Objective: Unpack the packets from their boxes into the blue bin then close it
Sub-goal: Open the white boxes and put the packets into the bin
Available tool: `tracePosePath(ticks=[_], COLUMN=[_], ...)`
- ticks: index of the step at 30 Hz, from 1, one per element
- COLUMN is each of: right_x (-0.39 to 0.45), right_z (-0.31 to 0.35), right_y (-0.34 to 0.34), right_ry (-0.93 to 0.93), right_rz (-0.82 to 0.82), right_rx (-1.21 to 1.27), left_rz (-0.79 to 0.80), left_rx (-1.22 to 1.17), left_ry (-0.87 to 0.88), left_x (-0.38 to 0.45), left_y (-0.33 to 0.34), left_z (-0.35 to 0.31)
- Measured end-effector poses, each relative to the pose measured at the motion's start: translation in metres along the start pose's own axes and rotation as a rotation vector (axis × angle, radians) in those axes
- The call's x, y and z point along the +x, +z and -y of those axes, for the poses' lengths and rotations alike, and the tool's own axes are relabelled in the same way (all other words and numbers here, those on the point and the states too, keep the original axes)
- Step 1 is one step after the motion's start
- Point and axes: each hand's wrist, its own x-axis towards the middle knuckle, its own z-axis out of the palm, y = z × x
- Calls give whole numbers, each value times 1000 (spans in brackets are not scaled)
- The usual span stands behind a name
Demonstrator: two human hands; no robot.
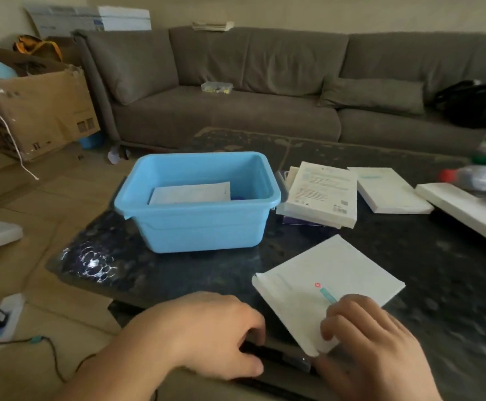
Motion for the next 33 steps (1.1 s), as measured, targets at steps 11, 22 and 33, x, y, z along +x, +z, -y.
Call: tracePosePath(ticks=[11,22,33], right_x=[4,4,9], right_z=[-2,-10,-12], right_y=[6,8,6], right_ry=[150,148,106], right_rz=[-330,-371,-426], right_rx=[28,46,56], left_rz=[-248,-454,-781], left_rx=[-1034,-1142,-1446], left_ry=[-209,-408,-403], left_x=[43,68,79], left_y=[15,12,19], left_z=[-28,-45,-66])
